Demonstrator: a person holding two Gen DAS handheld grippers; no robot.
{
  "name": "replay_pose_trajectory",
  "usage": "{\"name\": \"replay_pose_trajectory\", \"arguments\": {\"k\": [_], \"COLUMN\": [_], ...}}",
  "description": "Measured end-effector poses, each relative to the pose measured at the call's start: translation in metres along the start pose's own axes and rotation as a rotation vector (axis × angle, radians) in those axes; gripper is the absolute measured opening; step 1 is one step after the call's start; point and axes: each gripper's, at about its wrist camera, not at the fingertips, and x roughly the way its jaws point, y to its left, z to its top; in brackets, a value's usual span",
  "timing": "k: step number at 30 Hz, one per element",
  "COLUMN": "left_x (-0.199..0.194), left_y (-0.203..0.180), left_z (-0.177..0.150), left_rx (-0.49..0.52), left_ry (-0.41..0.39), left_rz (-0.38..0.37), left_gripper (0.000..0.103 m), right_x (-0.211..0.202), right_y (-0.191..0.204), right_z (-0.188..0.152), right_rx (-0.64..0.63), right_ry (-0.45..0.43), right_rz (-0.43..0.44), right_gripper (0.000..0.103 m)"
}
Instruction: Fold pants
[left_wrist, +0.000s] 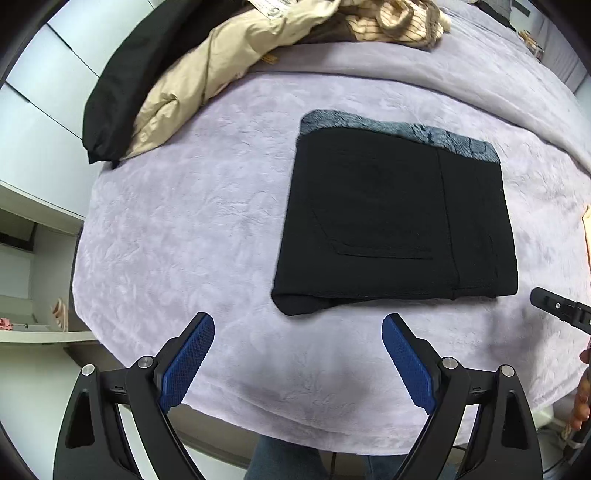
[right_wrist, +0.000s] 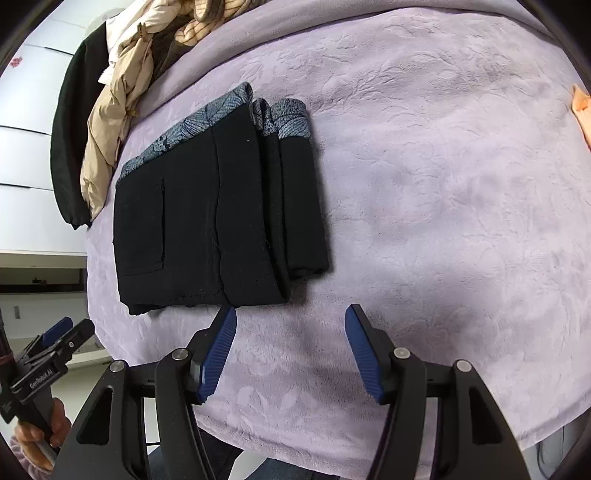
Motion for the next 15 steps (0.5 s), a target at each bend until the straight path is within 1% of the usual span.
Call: {"name": "replay_pose_trajectory", "arguments": {"k": [2,4,8,11,15], "left_x": [-0.004,-0.008,-0.014,-0.011,-0.008], "left_y": [0.005,0.009,0.015,0.019,0.024], "left_z": [-0.001,-0.002,-0.005,-0.005,0.002], "left_rx": [-0.001,-0.003,-0.002,-0.011,-0.02], "left_ry": [-0.008,-0.01,-0.021,-0.013,-0.017], "left_rz": [0.001,-0.013,-0.026,-0.037,-0.031], "left_gripper": [0.093,0.093,0.093,0.093,0.093], "right_x": [-0.006,-0.01,-0.014,-0.018,-0.028], "right_y": [0.002,0.004,0.011,0.019,0.024], "right_z": [-0.002,-0.003,-0.003,0.0,0.004], "right_rx": [0.002,0.011,0.02,0.002,-0.006], "right_ry": [-0.015,-0.026,-0.03,-0.034,-0.057], "right_rz": [-0.001,0.001,0.014,0.018,0.017], "right_gripper": [0.066,0.066,0.066,0.066,0.066]}}
